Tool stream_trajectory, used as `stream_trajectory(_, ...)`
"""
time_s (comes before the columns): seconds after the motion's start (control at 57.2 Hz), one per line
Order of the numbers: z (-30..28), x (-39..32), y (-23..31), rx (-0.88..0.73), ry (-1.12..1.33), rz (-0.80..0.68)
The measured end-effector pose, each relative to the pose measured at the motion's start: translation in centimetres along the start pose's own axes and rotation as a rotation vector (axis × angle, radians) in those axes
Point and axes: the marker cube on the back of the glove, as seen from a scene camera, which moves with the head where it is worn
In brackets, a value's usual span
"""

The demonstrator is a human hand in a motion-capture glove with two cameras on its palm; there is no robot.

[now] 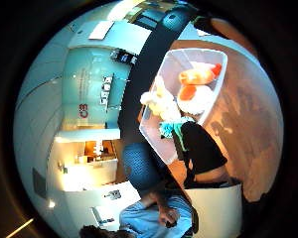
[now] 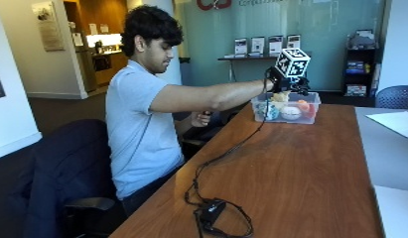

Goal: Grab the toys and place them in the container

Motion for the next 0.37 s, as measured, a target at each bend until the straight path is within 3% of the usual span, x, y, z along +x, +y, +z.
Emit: stream_trajectory(0.367, 0.8, 4.2, 7.2, -0.03, 0.008, -0.017)
